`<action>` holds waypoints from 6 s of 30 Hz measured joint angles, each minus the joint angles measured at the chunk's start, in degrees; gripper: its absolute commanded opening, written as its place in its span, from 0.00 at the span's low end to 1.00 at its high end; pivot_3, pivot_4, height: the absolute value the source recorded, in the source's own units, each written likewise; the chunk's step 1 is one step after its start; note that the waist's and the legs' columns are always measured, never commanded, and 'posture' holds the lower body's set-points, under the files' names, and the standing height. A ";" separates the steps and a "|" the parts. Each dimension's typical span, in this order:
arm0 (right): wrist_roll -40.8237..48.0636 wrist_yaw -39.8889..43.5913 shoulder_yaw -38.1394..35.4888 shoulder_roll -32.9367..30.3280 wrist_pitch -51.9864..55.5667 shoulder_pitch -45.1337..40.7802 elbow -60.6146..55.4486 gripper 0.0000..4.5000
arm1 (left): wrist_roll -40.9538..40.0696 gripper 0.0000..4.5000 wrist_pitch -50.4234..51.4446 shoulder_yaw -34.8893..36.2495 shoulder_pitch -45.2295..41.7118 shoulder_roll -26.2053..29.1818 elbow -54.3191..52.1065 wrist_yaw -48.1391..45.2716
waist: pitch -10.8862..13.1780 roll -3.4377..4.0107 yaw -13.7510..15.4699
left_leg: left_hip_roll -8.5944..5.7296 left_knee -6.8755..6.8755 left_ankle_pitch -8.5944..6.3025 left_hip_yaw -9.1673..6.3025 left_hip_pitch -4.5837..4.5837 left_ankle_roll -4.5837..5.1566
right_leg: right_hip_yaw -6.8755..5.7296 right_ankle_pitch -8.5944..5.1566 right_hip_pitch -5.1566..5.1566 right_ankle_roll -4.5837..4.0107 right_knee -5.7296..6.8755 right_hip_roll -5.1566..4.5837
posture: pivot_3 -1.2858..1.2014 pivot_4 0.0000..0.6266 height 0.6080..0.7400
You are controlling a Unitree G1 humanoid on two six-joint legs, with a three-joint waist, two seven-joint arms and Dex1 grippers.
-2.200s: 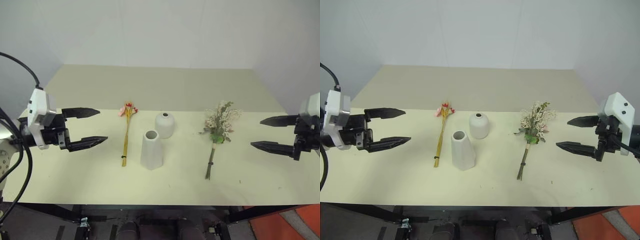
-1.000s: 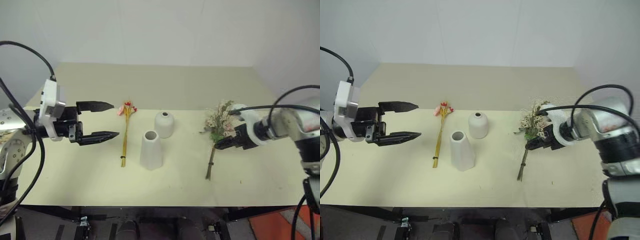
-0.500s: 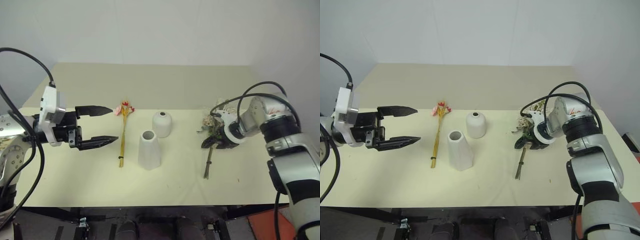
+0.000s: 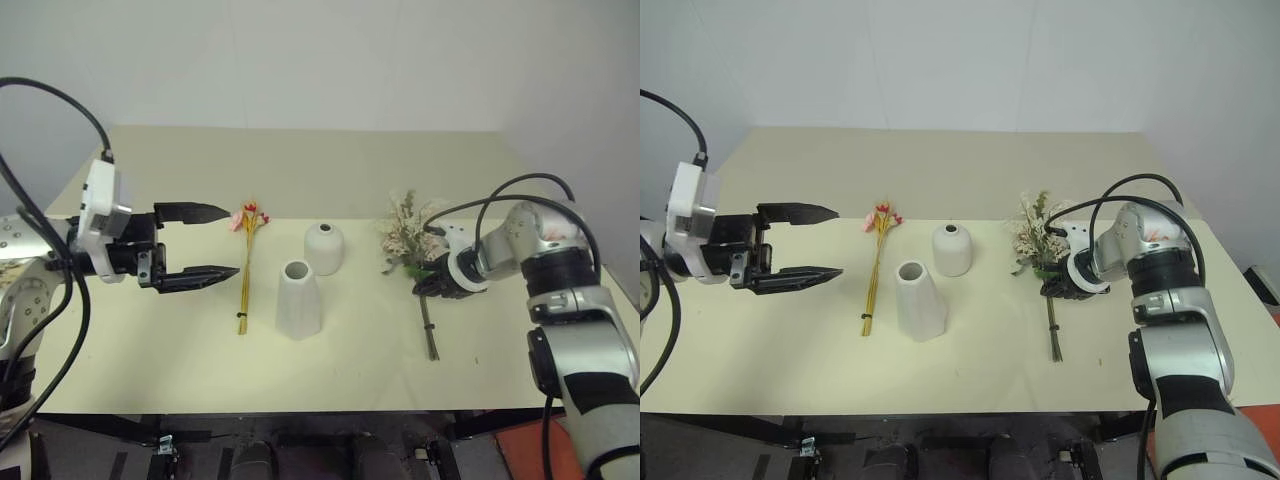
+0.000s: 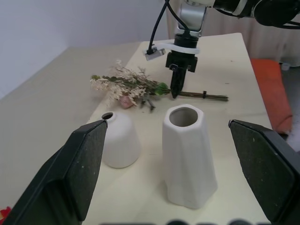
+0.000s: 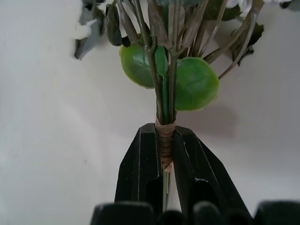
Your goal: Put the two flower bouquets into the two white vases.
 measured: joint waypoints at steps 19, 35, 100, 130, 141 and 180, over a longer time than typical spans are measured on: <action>20.68 10.53 -20.43 11.71 -28.29 5.84 -42.40 0.04 | 4.87 1.00 0.12 -7.78 -9.08 -0.89 11.18 -7.79 | 0.00 0.02 -0.10 | 0.05 0.04 0.07 -0.11 0.15 0.08 | -0.02 -0.07 0.00 -0.03 0.42 0.10 | 0.52 0.24 1.00; 15.19 11.03 -4.22 15.18 -36.87 7.34 -46.70 0.04 | 5.37 1.00 0.29 -6.78 -8.05 -0.16 10.92 -8.37 | 0.00 0.02 -0.07 | 0.05 0.04 0.07 -0.11 0.14 0.08 | -0.03 -0.07 -0.04 -0.09 0.47 0.10 | 0.52 0.24 1.00; 15.84 15.71 -1.15 16.42 -42.02 8.27 -42.91 0.04 | 5.04 1.00 2.54 -4.73 -5.88 0.46 7.59 -6.46 | 0.00 0.02 -0.05 | 0.06 0.04 0.08 -0.12 0.16 0.09 | -0.05 -0.11 -0.04 -0.08 0.49 0.10 | 0.52 0.24 1.00; 6.39 16.03 6.67 18.28 -45.53 16.38 -43.55 0.12 | 5.05 1.00 2.59 -4.73 -5.22 0.81 7.65 -6.53 | 0.00 0.02 -0.06 | 0.06 0.04 0.08 -0.12 0.15 0.09 | -0.05 -0.16 -0.05 -0.01 0.48 0.10 | 0.52 0.24 1.00; 4.52 20.32 7.11 16.70 -50.50 21.93 -45.51 0.93 | 5.18 1.00 2.59 -4.73 -5.23 0.98 7.86 -6.54 | 0.00 0.02 0.02 | 0.06 0.04 0.08 -0.12 0.15 0.09 | -0.06 -0.23 -0.04 0.09 0.47 0.10 | 0.52 0.24 1.00; 6.80 47.42 -9.11 -21.01 -51.67 28.13 -47.14 0.99 | 37.49 1.00 32.95 -33.35 -35.70 -24.16 47.76 30.86 | 0.01 -0.02 1.36 | -0.08 0.11 0.07 -0.17 0.14 0.09 | -0.02 -0.37 0.01 0.32 0.45 0.07 | 0.52 0.24 1.00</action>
